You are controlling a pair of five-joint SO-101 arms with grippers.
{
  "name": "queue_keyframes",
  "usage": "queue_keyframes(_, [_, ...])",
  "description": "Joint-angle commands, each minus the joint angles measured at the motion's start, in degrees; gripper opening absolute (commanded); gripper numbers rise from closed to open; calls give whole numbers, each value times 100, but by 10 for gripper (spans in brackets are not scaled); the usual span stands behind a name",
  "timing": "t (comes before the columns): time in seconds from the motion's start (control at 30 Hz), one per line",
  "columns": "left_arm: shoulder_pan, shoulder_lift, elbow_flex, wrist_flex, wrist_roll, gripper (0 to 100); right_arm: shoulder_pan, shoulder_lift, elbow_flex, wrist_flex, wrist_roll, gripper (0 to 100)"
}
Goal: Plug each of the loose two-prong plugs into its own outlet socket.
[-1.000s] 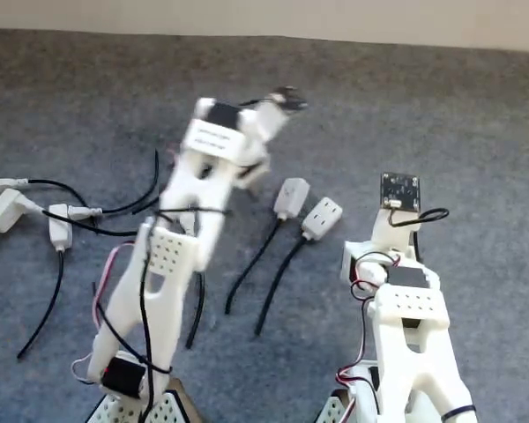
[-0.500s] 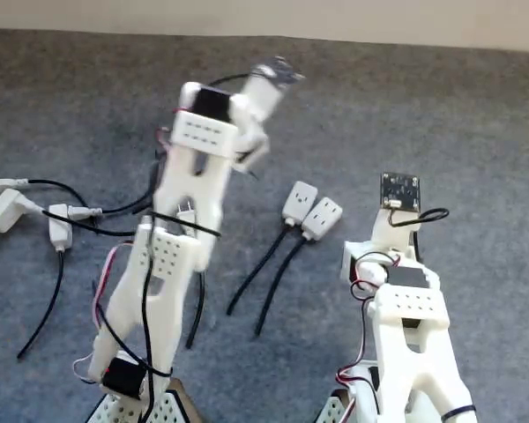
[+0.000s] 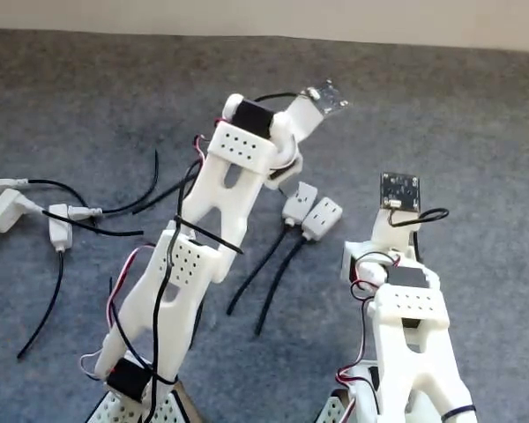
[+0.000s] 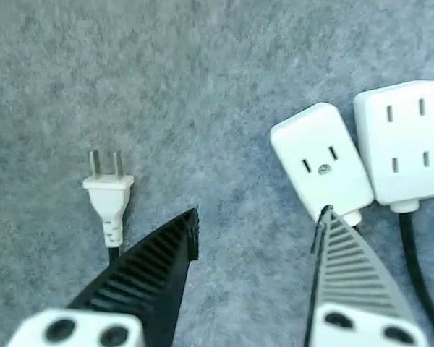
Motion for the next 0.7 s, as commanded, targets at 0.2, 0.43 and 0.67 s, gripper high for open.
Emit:
queue_keyframes(0.2, [84, 558, -4, -229, 70, 263, -57, -145, -40, -92, -9, 365])
queue_keyframes(0.43, [-1253, 822, -48, -229, -229, 262, -57, -145, -40, -92, -9, 365])
queue_keyframes(0.67, [-1754, 303, -22, -26, -290, 213, -180, -136, -31, -92, -9, 365])
